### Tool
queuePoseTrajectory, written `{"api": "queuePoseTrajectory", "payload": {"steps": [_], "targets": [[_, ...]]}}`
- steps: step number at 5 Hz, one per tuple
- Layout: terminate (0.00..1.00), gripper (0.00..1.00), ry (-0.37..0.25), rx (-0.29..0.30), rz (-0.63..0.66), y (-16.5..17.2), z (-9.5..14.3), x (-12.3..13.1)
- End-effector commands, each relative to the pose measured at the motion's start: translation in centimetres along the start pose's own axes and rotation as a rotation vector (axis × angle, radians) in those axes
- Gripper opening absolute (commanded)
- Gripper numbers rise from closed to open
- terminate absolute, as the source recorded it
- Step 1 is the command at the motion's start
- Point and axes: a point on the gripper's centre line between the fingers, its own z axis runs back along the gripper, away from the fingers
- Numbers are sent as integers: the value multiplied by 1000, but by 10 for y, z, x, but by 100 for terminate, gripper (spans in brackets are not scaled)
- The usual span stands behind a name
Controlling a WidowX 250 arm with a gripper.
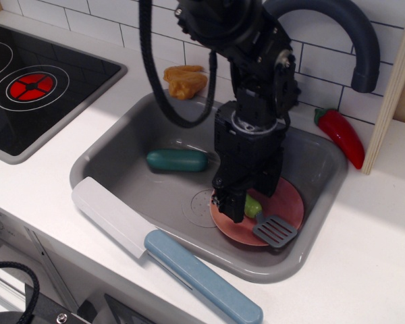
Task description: Put spatula on plate sink
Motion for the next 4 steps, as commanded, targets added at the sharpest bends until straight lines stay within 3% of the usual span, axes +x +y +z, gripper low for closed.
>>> {"api": "queuePoseTrajectory", "payload": {"steps": [1, 3, 4], "targets": [[0, 100, 46, -100, -48, -3, 59, 28], [0, 100, 46, -100, -48, -3, 59, 28], [100, 100, 46, -100, -48, -3, 59, 28]]}}
